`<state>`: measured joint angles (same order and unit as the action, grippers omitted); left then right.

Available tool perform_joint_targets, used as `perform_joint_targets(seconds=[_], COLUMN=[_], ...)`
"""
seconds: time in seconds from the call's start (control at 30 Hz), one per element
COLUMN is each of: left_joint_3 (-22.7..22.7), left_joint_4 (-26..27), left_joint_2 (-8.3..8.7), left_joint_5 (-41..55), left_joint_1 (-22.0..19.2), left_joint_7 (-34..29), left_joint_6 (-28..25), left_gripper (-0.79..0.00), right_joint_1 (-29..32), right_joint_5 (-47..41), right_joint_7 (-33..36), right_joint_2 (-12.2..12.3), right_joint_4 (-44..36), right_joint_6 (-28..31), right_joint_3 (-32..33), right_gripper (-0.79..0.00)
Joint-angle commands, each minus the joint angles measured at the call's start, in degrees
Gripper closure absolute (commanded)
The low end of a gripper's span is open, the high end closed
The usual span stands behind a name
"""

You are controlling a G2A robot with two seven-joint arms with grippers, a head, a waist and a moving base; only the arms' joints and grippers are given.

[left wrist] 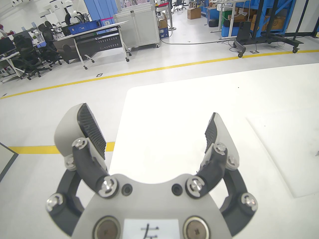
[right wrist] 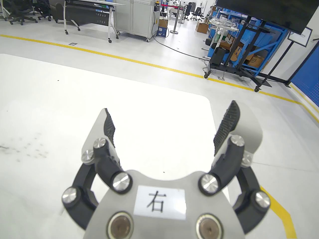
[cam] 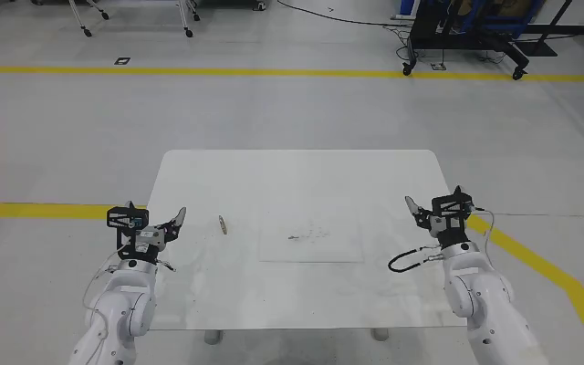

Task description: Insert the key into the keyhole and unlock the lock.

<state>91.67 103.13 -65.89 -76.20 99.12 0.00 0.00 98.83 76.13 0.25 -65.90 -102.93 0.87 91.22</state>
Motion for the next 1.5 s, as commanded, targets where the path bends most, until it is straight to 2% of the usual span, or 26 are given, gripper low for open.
perform_joint_targets(seconds=[0.0, 0.13, 0.37, 0.43, 0.57, 0.77, 0.87, 1.03, 1.23, 1.3, 1.37, 1.47], left_joint_3=[0.0, 0.0, 0.0, 0.0, 0.0, 0.0, 0.0, 0.0, 0.0, 0.0, 0.0, 0.0], left_joint_4=[0.0, 0.0, 0.0, 0.0, 0.0, 0.0, 0.0, 0.0, 0.0, 0.0, 0.0, 0.0], left_joint_2=[0.0, 0.0, 0.0, 0.0, 0.0, 0.0, 0.0, 0.0, 0.0, 0.0, 0.0, 0.0], left_joint_5=[0.0, 0.0, 0.0, 0.0, 0.0, 0.0, 0.0, 0.0, 0.0, 0.0, 0.0, 0.0], left_joint_1=[0.0, 0.0, 0.0, 0.0, 0.0, 0.0, 0.0, 0.0, 0.0, 0.0, 0.0, 0.0], left_joint_7=[0.0, 0.0, 0.0, 0.0, 0.0, 0.0, 0.0, 0.0, 0.0, 0.0, 0.0, 0.0], left_joint_6=[0.0, 0.0, 0.0, 0.0, 0.0, 0.0, 0.0, 0.0, 0.0, 0.0, 0.0, 0.0], left_gripper=[-0.785, -0.785, -0.785, -0.785, -0.785, -0.785, -0.785, -0.785, -0.785, -0.785, -0.785, -0.785], right_joint_1=[-1.32, -7.35, -21.49, -25.72, -33.02, -44.11, -49.16, -56.35, -59.18, -59.67, -60.14, -60.72], right_joint_5=[-0.74, -5.02, -9.04, -10.51, -14.02, -19.43, -17.68, -6.85, 1.89, 3.31, 3.89, 3.63], right_joint_7=[0.5, 2.1, 4.02, 4.27, 4.85, 1.3, -2.53, -7.39, -14.78, -15.49, -15.67, -14.31], right_joint_2=[0.1, 0.74, 0.7, 0.42, 0.25, 1.05, 1.24, 0.41, -1.71, -2.63, -3.69, -5.53], right_joint_4=[0.8, 6.73, 20.67, 25.29, 30.4, 36.89, 40.45, 45.87, 50.85, 52.02, 53.19, 55.08], right_joint_6=[6.01, 25.23, 51.41, 57.13, 57.13, 57.13, 57.13, 57.13, 55.79, 54.24, 52.96, 50.26], right_joint_3=[-1.38, -3.27, -12.5, -15.73, -27.96, -47.08, -55.25, -63.84, -66.57, -67.26, -67.89, -68.65], right_gripper=[-0.785, -0.785, -0.785, -0.785, -0.785, -0.785, -0.785, -0.767, -0.585, -0.508, -0.391, -0.369])
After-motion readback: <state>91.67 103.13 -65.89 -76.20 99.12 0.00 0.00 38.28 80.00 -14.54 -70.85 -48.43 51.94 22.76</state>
